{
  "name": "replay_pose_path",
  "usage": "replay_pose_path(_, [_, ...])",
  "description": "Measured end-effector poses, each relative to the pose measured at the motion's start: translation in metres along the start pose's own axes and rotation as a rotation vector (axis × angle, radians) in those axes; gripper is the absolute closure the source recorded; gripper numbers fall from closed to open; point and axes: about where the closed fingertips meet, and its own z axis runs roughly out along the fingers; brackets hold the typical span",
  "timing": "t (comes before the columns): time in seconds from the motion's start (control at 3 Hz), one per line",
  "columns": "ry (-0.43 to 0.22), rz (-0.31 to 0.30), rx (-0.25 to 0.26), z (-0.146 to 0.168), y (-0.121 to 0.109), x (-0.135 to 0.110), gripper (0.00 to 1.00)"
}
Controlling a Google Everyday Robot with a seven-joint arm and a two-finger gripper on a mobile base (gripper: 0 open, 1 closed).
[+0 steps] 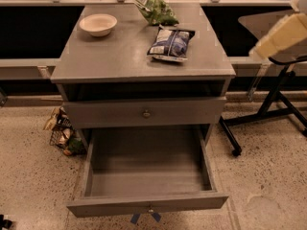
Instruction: Place green jalapeno chip bag into middle drawer
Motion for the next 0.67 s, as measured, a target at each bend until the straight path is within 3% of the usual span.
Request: replay_pose_path(0.67, [-0.372,0.207,0.035,0.094,-0.073,-0.088,0.0])
